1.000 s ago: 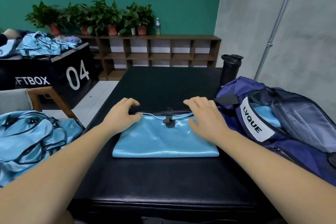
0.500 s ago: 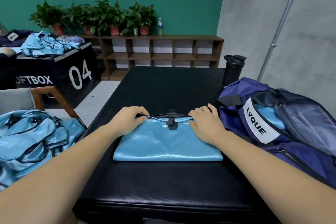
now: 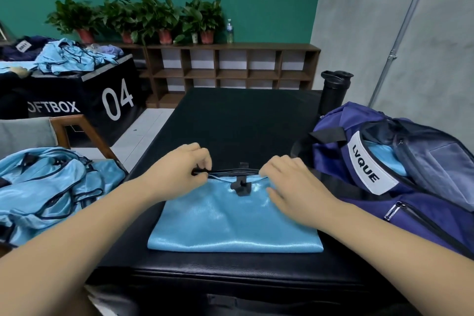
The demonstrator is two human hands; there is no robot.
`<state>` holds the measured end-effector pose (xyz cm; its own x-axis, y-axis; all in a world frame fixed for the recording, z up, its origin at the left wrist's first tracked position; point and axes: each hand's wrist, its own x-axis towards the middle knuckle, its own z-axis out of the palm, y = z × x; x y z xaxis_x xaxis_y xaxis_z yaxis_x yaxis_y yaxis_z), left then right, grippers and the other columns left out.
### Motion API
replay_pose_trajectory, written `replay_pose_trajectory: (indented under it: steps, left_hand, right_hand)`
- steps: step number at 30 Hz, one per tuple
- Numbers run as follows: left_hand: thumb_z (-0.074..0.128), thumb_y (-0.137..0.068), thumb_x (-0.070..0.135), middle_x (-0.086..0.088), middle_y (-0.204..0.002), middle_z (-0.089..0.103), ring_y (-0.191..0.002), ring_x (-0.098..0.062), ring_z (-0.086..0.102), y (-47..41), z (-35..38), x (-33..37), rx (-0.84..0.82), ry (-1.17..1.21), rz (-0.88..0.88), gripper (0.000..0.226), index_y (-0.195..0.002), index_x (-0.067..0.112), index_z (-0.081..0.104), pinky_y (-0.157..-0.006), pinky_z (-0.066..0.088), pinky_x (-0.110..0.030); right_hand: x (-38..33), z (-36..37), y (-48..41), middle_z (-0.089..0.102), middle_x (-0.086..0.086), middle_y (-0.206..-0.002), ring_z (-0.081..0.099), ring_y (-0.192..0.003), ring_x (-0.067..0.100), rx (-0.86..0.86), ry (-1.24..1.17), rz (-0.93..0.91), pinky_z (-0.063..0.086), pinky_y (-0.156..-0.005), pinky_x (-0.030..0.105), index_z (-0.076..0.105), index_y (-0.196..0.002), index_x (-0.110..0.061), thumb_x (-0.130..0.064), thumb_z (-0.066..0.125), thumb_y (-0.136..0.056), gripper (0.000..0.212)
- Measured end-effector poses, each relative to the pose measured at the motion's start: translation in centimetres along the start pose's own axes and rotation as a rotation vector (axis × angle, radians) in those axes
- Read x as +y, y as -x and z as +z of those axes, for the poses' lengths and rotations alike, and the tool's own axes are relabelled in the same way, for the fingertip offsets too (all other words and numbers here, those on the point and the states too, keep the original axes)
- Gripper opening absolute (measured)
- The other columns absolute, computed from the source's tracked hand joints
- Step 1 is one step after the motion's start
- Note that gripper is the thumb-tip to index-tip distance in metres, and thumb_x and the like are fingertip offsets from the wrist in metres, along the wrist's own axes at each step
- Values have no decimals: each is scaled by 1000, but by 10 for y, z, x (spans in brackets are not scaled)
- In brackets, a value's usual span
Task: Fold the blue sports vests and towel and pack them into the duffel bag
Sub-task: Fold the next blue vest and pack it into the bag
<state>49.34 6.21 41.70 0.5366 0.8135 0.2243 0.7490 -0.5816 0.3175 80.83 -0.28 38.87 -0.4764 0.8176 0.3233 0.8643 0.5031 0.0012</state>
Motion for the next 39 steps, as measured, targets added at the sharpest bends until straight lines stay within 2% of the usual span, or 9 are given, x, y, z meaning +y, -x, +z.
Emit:
replay_pose_trajectory:
  steps: [3, 7, 13, 18, 23, 27, 32, 35, 39]
  left_hand:
    - [70, -87, 21, 12, -91, 66, -89, -10, 66, 13, 2, 27, -131, 113, 64, 14, -87, 33, 63, -79, 55, -32]
    - [73, -93, 31, 13, -101, 63, -97, -7, 62, 19, 27, 38, -217, 114, 141, 6, -96, 36, 70, -90, 51, -28]
    - [72, -98, 43, 23, -139, 49, -130, -4, 48, 11, 53, 34, -143, 128, 173, 21, -117, 40, 64, -112, 40, -29]
    - [64, -101, 56, 26, -168, 27, -153, 0, 27, 7, 48, 22, -234, 61, 6, 61, -157, 48, 41, -126, 23, -27]
    - [59, -100, 66, 26, -173, 15, -159, 1, 16, 8, 44, 7, -309, 82, -91, 70, -163, 50, 32, -131, 17, -30]
    - [69, -96, 59, 24, -162, 35, -144, -4, 42, 7, 24, -6, -198, 78, -130, 56, -149, 48, 52, -120, 36, -30]
    - [78, -92, 46, 9, -120, 61, -101, -6, 62, 18, -7, -27, -4, 65, -293, 39, -125, 33, 60, -87, 45, -23]
    - [71, -94, 57, 4, -105, 67, -92, -11, 63, 27, -18, -37, -125, -2, -552, 39, -107, 23, 57, -79, 48, -32]
    - [62, -94, 69, -3, -81, 68, -74, -23, 62, 36, -20, -36, -342, -49, -686, 59, -95, 10, 61, -69, 46, -33]
  right_hand:
    - [-16, 1, 5, 48, -9, -104, 46, -94, 18, -69, -54, -99, 42, -88, 37, 55, -102, -26, -25, 57, -98, 4]
    - [-22, 15, 6, 45, -9, -99, 42, -93, 16, -102, -111, -122, 45, -88, 36, 50, -98, -24, -28, 50, -104, 8]
    - [-24, 24, -1, 49, -10, -136, 46, -128, 16, -116, -102, -104, 36, -114, 34, 51, -135, -26, -34, 46, -106, 30]
    - [-19, 33, -4, 21, -13, -174, 11, -161, 10, -142, -40, 22, 7, -131, 35, 22, -167, -29, -44, 37, -111, 60]
    - [-15, 34, -3, -4, -17, -177, -9, -162, 5, -246, -99, 61, -7, -132, 33, 8, -171, -31, -47, 28, -114, 62]
    - [-14, 32, -2, -2, -15, -178, -11, -162, 4, -223, -89, 34, -10, -131, 30, 8, -171, -31, -48, 29, -114, 63]
    - [-15, 20, 0, 8, -15, -177, -6, -161, 1, -176, -135, -22, -9, -129, 24, 14, -170, -32, -47, 39, -112, 65]
    - [-15, 11, 3, 21, -18, -173, 4, -161, 0, -169, -195, -52, -5, -126, 17, 27, -167, -33, -46, 46, -112, 60]
    - [-15, 3, 6, 43, -16, -160, 30, -151, 6, -173, -253, -75, 19, -127, 27, 50, -155, -33, -43, 53, -109, 47]
